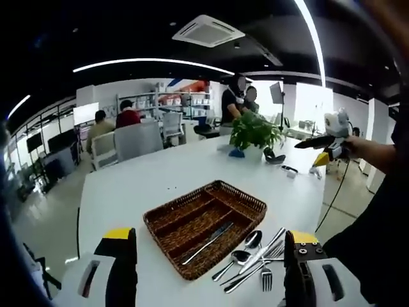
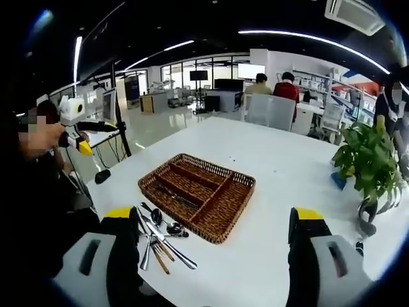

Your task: Arrange the knives, forks, and spoons in their matching storage slots by inserting each utensil handle-first until every utensil is classified and aligned in the correct compartment

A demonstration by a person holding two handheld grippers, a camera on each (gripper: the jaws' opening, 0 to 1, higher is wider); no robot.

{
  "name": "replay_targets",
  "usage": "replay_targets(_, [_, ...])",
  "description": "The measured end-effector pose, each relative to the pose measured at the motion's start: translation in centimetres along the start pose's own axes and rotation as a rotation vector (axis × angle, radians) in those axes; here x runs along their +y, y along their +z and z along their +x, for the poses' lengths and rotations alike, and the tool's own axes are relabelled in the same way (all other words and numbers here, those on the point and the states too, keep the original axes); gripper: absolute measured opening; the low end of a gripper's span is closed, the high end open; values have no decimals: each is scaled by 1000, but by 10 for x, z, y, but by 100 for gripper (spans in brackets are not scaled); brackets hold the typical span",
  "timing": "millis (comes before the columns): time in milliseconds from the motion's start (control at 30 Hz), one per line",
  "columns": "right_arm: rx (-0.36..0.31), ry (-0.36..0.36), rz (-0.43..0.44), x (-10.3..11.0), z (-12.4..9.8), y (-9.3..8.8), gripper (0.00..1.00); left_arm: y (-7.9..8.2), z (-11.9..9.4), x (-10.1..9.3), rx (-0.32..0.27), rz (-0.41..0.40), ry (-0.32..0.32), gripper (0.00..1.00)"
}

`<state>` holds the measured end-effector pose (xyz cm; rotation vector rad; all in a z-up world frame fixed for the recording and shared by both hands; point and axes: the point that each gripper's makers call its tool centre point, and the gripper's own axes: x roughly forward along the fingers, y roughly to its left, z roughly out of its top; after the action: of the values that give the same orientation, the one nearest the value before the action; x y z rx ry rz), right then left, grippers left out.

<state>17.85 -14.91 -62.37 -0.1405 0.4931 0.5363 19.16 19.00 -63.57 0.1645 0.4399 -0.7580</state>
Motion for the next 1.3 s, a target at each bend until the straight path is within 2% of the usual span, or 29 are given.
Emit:
replay_targets(167, [4,5,-13,2,-3,0,99,-5,-9,5,-2,-32,19,100])
replay_targets(300, [3,10,-24,2,-4,0,99,-6,-12,4,25,15,29,100])
replay_targets(467, [-2,9,-19,1,-3,-1,99,-8,-12,9,8,-14,33,100])
replay_targets(1000, [8,9,-34,-2,-1,-4,99,-6,-14,12,6,-6,41,100])
replay_targets(1167, [2,20,-58,-3,6,-7,99,-9,-15,12,10,-7,41,100])
replay_targets(1233, [-4,36,-83,-3,14,-11,99,-10,-15,13,12,-10,40,100])
replay_targets(1300, [23,64,-90,0,22,-21,99,-11,-15,12,14,-14,36,100])
